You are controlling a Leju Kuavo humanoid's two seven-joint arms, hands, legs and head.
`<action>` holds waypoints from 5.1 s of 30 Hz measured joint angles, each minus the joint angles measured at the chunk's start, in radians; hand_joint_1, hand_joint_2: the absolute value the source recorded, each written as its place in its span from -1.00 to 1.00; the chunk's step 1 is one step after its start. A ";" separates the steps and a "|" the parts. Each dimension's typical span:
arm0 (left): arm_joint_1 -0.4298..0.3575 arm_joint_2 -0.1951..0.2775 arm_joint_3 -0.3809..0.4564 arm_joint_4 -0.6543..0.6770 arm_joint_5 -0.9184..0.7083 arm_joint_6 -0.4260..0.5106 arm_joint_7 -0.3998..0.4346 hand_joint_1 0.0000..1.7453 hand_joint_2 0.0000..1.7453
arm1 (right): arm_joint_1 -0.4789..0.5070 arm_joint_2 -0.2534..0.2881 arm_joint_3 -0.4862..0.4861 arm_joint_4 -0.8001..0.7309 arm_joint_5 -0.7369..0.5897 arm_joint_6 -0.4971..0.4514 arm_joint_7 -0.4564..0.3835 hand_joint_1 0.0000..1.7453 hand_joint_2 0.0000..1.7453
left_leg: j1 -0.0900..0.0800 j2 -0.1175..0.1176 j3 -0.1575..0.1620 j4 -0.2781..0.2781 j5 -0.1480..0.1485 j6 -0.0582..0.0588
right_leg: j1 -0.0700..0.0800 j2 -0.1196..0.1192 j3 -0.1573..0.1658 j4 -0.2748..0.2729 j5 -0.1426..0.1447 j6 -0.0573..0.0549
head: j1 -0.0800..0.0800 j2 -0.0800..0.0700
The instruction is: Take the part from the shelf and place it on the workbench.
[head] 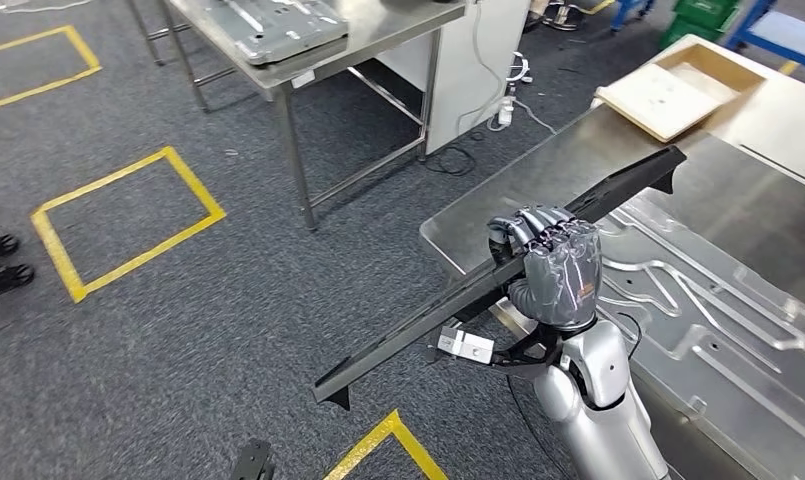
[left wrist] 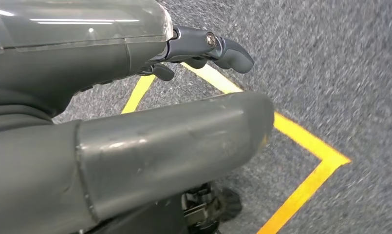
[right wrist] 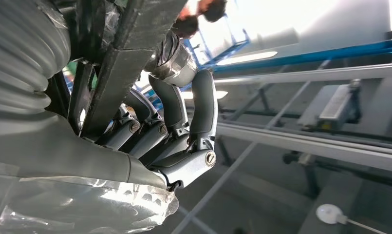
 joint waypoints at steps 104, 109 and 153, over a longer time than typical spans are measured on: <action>-0.008 0.001 -0.037 0.000 -0.084 -0.097 -0.066 -1.00 -1.00 | -0.226 -0.156 -0.247 0.381 -0.404 0.261 0.057 1.00 1.00 | -0.011 -0.009 -0.017 0.006 0.009 -0.037 | -0.009 -0.010 0.117 -0.216 0.102 -0.021 | 0.008 0.000; -0.006 0.001 -0.037 0.000 -0.084 -0.098 -0.066 -1.00 -1.00 | -0.263 -0.157 -0.247 0.418 -0.479 0.275 0.053 1.00 1.00 | -0.009 -0.011 -0.121 0.233 -0.107 -0.048 | -0.006 -0.011 0.120 -0.221 0.103 -0.051 | 0.008 0.000; -0.013 0.001 -0.037 0.000 -0.085 -0.082 -0.048 -1.00 -1.00 | -0.365 -0.257 -0.228 0.571 -0.476 0.378 0.097 -1.00 -0.50 | -0.013 -0.015 -0.012 -0.019 0.032 0.006 | -0.002 -0.006 0.077 -0.134 0.052 -0.010 | 0.013 0.000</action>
